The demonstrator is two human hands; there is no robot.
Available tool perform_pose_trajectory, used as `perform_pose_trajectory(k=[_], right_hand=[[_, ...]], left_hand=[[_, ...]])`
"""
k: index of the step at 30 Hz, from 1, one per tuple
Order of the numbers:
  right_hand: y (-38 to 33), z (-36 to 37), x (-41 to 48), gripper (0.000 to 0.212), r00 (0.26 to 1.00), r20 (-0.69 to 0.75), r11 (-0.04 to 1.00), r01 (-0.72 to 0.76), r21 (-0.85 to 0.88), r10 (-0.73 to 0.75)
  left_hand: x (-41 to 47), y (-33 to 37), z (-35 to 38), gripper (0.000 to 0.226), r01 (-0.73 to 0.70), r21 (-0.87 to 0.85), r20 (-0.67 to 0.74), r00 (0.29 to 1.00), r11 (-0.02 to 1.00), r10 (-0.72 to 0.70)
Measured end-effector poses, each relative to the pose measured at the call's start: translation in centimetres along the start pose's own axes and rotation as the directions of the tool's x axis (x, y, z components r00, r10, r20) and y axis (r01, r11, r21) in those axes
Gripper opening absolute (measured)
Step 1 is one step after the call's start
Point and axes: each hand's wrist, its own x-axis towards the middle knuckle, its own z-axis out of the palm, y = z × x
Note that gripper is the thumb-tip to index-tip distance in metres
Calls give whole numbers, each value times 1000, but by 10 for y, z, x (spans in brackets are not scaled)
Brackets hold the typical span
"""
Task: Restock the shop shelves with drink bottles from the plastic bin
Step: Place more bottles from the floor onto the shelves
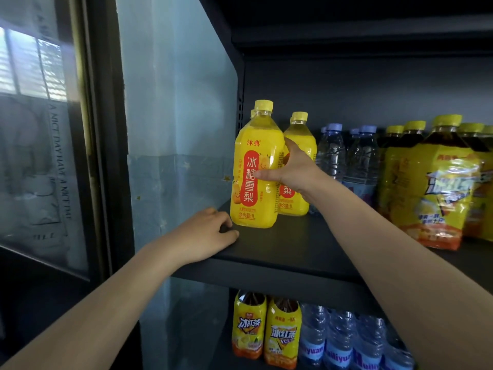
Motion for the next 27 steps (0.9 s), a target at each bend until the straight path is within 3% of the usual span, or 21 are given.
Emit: perform_pose_trajectory(k=[12, 27], right_hand=[[15, 18, 17, 88, 992, -96, 993, 74, -94, -83], [16, 23, 20, 99, 987, -126, 978, 79, -191, -104]], left_hand=[[5, -1, 6, 54, -1, 42, 87, 996, 999, -2], [6, -1, 7, 51, 14, 45, 91, 996, 999, -18]])
